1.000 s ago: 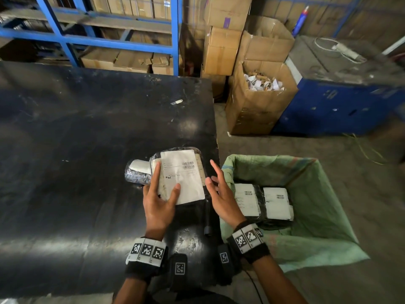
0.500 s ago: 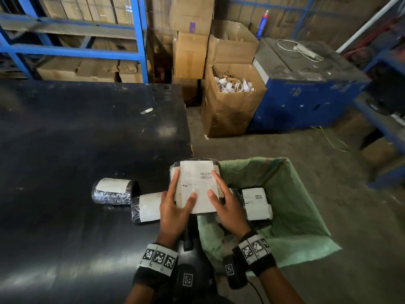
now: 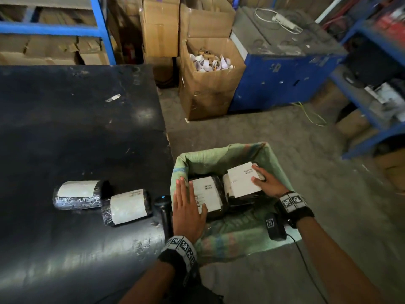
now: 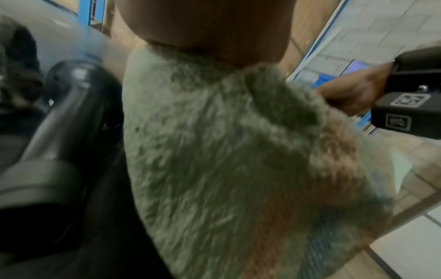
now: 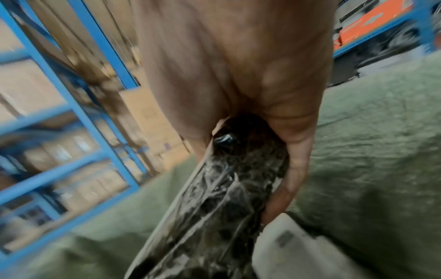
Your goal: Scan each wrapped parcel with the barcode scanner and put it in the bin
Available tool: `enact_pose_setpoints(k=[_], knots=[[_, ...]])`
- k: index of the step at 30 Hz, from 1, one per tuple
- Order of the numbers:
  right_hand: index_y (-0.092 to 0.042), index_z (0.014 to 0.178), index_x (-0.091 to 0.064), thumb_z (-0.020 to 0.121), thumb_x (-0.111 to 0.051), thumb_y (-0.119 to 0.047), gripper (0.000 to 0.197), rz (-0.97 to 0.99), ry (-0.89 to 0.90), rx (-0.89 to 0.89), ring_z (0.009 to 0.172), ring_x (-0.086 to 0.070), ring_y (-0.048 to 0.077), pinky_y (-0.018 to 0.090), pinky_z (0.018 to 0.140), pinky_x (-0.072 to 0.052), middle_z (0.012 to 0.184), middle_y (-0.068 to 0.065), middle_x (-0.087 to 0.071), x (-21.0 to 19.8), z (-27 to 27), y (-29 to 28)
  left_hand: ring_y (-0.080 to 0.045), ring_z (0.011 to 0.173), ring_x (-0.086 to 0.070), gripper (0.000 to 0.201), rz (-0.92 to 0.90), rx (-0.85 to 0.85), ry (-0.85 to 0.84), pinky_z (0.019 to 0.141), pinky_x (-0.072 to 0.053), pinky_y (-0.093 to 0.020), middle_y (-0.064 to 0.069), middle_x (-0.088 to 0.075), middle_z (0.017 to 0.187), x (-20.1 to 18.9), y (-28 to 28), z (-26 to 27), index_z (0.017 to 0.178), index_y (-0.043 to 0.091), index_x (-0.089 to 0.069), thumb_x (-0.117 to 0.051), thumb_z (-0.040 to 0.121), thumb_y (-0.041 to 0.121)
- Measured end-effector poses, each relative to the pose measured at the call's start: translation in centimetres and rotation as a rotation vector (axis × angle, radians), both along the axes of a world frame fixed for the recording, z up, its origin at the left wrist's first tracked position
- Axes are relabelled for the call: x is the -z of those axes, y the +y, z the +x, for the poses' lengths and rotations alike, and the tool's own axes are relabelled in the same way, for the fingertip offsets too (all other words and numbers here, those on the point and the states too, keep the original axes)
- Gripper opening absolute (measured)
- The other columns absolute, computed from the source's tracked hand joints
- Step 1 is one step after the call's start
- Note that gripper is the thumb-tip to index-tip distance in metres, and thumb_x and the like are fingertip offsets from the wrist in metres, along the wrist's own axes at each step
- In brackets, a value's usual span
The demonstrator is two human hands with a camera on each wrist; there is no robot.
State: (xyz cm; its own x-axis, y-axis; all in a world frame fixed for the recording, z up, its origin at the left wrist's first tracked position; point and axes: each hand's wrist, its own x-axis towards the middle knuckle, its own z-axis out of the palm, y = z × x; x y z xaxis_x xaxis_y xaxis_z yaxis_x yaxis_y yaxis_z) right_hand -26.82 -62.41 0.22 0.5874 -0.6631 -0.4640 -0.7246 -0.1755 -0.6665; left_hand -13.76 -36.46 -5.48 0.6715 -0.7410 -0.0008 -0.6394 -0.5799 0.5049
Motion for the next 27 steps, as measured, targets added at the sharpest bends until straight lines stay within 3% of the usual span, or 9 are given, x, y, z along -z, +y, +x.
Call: enact_pose_setpoints(k=[5,14,19,27], knots=[[-0.021,0.153,-0.033,0.098,-0.057,-0.022,0.06,-0.092,0.268,-0.11,0.14,-0.042,0.029,0.027,0.107,-0.035,0.158,0.007,-0.035,4.1,0.9,-4.3,-0.029,0.156,0.009,0.076,0.06,0.02,0.002,0.126,-0.013,-0.049,-0.016,0.005,0.168,0.5,-0.1,0.1,0.159,0.004,-0.017,-0.041,0.095,0.038],[-0.027,0.155,-0.025,0.099,-0.055,-0.022,0.064,-0.013,0.175,-0.105,0.143,-0.036,0.033,0.037,0.113,-0.035,0.158,0.009,-0.034,9.4,1.6,-5.1,-0.028,0.156,0.011,0.075,0.066,0.049,0.009,0.126,-0.014,-0.05,-0.015,0.007,0.168,0.8,-0.1,0.5,0.159,0.006,-0.019,-0.051,0.098,0.033],[-0.028,0.158,0.002,0.105,-0.039,-0.029,0.067,-0.063,0.444,-0.157,0.14,-0.039,0.037,0.034,0.109,-0.035,0.161,0.014,-0.027,12.5,1.1,-5.6,-0.028,0.156,0.012,0.074,0.049,0.059,0.007,0.126,-0.014,-0.051,-0.016,0.006,0.168,1.0,0.0,0.9,0.158,0.006,-0.024,-0.055,0.095,0.031],[-0.035,0.156,0.003,0.102,-0.045,-0.024,0.073,-0.241,0.545,-0.136,0.121,-0.056,0.038,0.037,0.102,-0.044,0.142,0.019,-0.054,14.7,1.4,-5.4,-0.03,0.156,0.011,0.072,0.024,0.075,0.031,0.124,-0.017,-0.053,-0.016,0.006,0.168,1.0,-0.1,1.1,0.155,0.006,-0.031,-0.058,0.092,0.026]])
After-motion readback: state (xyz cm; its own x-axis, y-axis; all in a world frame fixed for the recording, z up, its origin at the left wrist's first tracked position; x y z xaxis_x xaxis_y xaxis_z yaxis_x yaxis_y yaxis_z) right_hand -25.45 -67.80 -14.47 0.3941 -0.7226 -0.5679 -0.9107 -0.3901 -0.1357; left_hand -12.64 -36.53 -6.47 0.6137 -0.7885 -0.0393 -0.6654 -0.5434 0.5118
